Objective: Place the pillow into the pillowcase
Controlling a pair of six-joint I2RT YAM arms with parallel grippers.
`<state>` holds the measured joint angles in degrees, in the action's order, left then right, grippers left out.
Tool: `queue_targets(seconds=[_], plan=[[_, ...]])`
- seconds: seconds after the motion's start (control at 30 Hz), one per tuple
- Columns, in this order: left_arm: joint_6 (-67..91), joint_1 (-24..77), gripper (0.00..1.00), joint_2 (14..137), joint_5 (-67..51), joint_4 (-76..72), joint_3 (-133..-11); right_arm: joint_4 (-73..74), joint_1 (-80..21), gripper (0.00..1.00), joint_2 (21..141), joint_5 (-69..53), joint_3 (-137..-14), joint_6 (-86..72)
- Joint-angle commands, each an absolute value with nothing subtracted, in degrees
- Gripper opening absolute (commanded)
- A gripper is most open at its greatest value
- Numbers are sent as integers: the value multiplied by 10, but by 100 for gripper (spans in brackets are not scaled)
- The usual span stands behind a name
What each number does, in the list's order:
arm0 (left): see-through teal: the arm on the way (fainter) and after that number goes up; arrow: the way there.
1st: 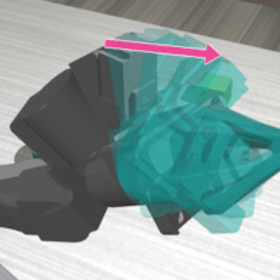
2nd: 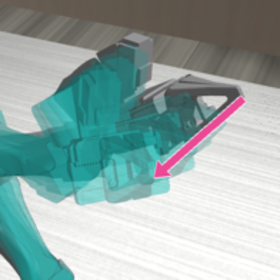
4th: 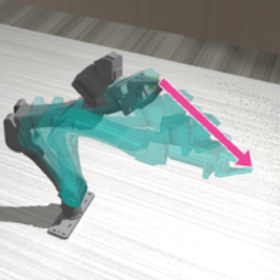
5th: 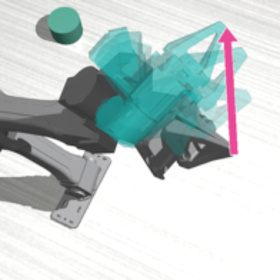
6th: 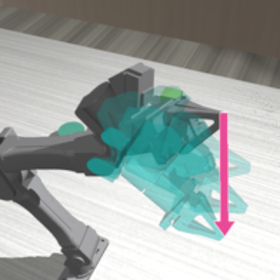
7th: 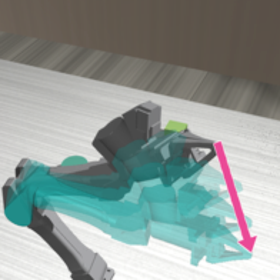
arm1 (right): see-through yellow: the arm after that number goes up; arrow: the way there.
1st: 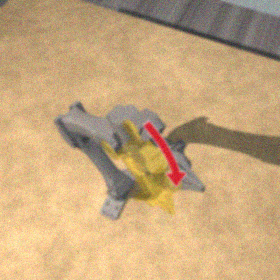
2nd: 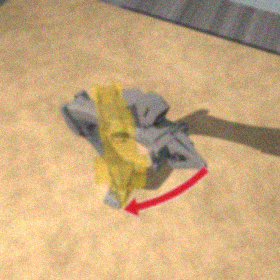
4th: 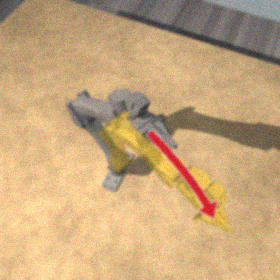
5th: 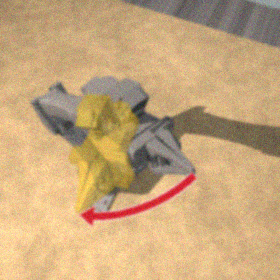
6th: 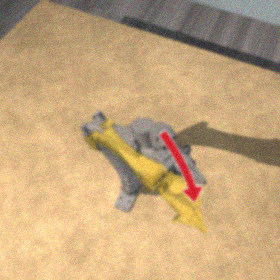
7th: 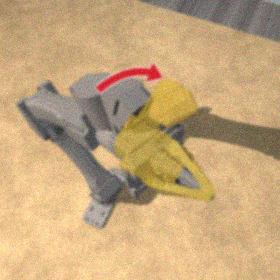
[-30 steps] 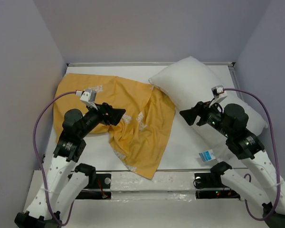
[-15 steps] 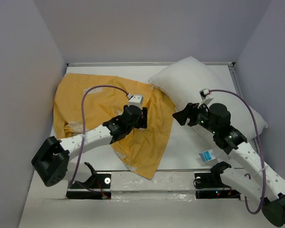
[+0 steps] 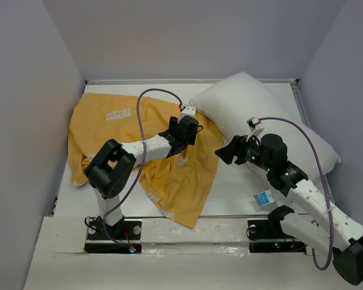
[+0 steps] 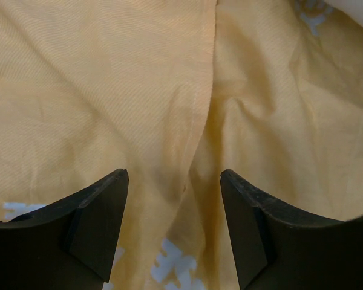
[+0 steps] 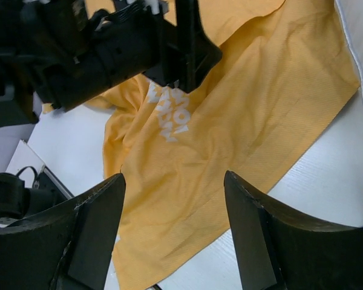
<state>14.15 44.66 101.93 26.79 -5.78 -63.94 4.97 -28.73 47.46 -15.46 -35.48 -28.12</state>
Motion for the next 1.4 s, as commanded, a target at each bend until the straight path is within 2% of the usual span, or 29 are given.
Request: queue_targets(seconds=[0.0, 0.2, 0.3, 0.33, 0.47, 0.57, 0.67, 0.73, 0.77, 0.8, 0.83, 0.87, 1.0, 1.03, 1.1, 1.23, 1.33, 1.37], plan=[[91, 435, 72, 1055, 291, -69, -692, 7, -296, 72, 475, -178, -353, -281], [48, 432, 69, 1093, 330, -85, -727, -18, -308, 70, 494, -231, -353, -270], [33, 425, 60, 1117, 332, -81, -744, -25, -313, 70, 504, -229, -347, -272], [32, 419, 47, 1121, 330, -80, -746, -28, -313, 71, 510, -227, -345, -274], [37, 401, 13, 1101, 333, -94, -727, -41, -318, 71, 522, -216, -337, -274], [32, 391, 0, 1073, 353, -116, -701, -48, -318, 70, 551, -207, -337, -268], [47, 384, 0, 1033, 331, -115, -685, -55, -324, 70, 603, -174, -352, -270], [78, 383, 0, 983, 307, -119, -665, -54, -339, 65, 640, -140, -385, -258], [87, 382, 0, 965, 293, -124, -655, -35, -353, 55, 690, -131, -405, -251], [96, 377, 0, 950, 259, -127, -635, -19, -363, 27, 720, -116, -430, -234], [111, 374, 0, 921, 244, -127, -624, -7, -374, 23, 748, -82, -454, -224], [119, 373, 0, 907, 231, -128, -615, -2, -384, 23, 775, -66, -477, -218], [143, 356, 0, 844, 162, -132, -559, -8, -420, 58, 902, -15, -561, -212], [145, 355, 0, 833, 157, -130, -552, -9, -425, 61, 921, -4, -572, -212], [152, 350, 0, 806, 141, -125, -535, -11, -425, 61, 971, 50, -597, -208], [175, 341, 0, 754, 98, -134, -506, -7, -425, 54, 1022, 121, -622, -193], [177, 338, 0, 735, 87, -151, -497, 17, -412, 54, 1009, 99, -628, -177], [176, 336, 0, 737, 85, -157, -496, 28, -412, 56, 964, 65, -628, -162]])
